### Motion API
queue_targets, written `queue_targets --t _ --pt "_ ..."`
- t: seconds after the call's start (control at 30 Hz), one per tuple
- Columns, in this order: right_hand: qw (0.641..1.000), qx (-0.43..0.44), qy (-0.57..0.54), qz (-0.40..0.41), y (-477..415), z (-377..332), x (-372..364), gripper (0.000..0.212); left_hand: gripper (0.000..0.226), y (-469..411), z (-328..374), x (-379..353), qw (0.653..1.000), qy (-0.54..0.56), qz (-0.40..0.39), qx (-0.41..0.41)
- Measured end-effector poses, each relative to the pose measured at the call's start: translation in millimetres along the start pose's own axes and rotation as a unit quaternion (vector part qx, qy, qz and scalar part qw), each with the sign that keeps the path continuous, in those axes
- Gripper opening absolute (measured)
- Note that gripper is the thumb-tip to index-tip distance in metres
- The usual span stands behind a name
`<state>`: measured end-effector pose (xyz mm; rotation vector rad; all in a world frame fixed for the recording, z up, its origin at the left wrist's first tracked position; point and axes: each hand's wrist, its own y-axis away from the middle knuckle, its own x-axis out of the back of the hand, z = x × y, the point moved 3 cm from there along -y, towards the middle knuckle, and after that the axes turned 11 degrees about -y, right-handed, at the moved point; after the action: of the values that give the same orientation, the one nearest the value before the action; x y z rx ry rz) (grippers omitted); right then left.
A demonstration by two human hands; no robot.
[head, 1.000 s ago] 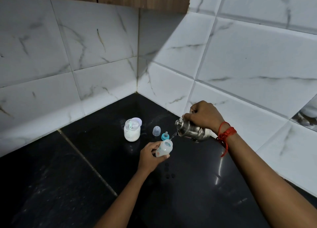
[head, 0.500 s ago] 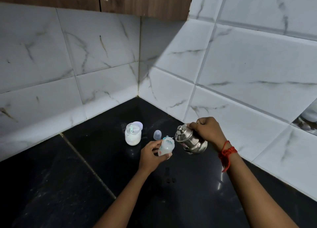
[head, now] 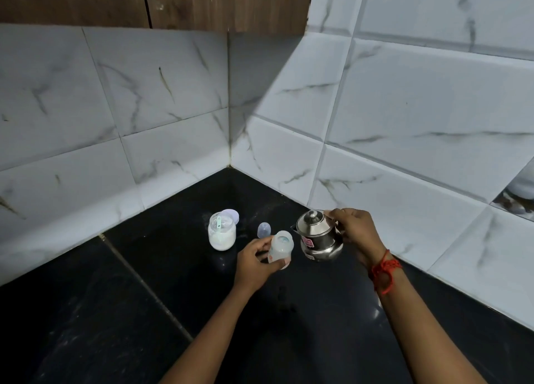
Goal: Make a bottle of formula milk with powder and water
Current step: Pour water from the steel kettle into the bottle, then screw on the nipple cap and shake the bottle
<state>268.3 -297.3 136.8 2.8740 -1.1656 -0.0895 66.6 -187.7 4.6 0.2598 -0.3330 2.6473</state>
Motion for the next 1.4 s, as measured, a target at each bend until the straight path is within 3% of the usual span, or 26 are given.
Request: queue_targets --t 0.23,0.5,0.67,0.77,1.0,1.1,1.17,1.23,1.33,1.4 --pt "0.993 -0.061 -0.093 0.042 -35 66 7 0.028 0.057 -17 -14 2 1.000 -0.007 0.007 0.027" --pt "0.978 -0.134 -0.121 0.103 -70 155 5 0.016 0.057 -38 -31 10 0.998 -0.023 0.019 0.058" --pt "0.963 -0.175 -0.158 0.132 -82 198 9 0.025 0.058 -43 -40 7 0.997 -0.035 0.007 0.070" --pt "0.960 -0.168 -0.170 0.143 -83 207 12 0.013 0.056 -46 -47 7 0.997 -0.035 0.007 0.073" --pt "0.972 -0.151 -0.115 0.137 -85 207 15 0.022 0.055 -46 -57 11 0.996 -0.038 0.005 0.083" --pt "0.984 -0.102 -0.056 0.137 -79 199 15 0.036 0.055 -48 -60 10 0.996 -0.038 0.000 0.084" --pt "0.984 -0.038 0.048 0.167 -76 186 19 0.046 0.056 -50 -63 10 0.996 -0.041 -0.002 0.085" --pt "0.968 0.062 0.166 0.175 -79 162 16 0.036 0.058 -51 -67 10 0.995 -0.043 -0.003 0.089" --pt "0.906 0.229 0.353 0.047 -96 119 -15 0.020 0.058 -51 -71 12 0.995 -0.047 -0.003 0.088" --pt "0.848 0.273 0.451 -0.059 -110 100 -46 0.018 0.056 -51 -74 13 0.995 -0.047 0.000 0.087"
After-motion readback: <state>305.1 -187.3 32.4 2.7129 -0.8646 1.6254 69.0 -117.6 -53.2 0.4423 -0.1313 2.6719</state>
